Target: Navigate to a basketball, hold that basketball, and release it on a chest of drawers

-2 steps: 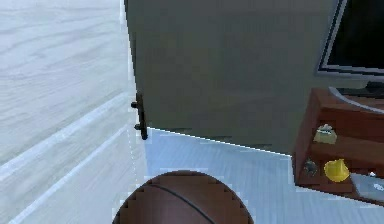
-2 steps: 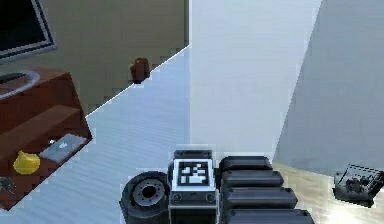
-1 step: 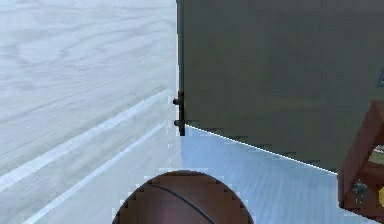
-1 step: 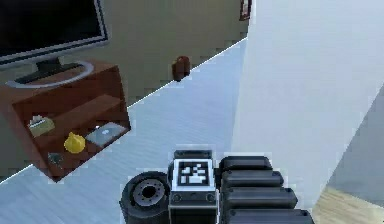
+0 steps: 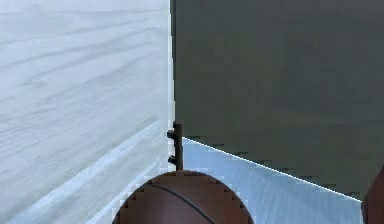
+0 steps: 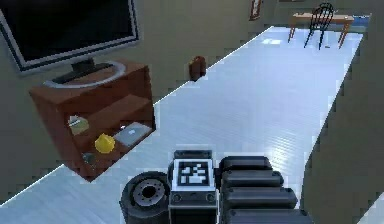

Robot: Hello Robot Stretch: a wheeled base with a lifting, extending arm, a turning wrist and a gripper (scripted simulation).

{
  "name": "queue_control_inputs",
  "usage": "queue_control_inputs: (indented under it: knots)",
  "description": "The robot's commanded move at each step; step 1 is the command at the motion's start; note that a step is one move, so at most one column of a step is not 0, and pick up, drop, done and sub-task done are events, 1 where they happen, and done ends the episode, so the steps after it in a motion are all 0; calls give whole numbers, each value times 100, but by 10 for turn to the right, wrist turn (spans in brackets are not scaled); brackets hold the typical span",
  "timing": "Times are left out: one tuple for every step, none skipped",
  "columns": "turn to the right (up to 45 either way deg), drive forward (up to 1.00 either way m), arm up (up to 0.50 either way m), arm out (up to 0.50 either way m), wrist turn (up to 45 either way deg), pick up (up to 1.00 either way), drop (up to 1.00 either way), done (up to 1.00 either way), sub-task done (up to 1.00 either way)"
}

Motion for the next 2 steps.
queue_control_inputs:
  knots:
    - [450, 0, 0, 0, 0, 0, 0, 0, 0]
    - [270, 0, 0, 0, 0, 0, 0, 0, 0]
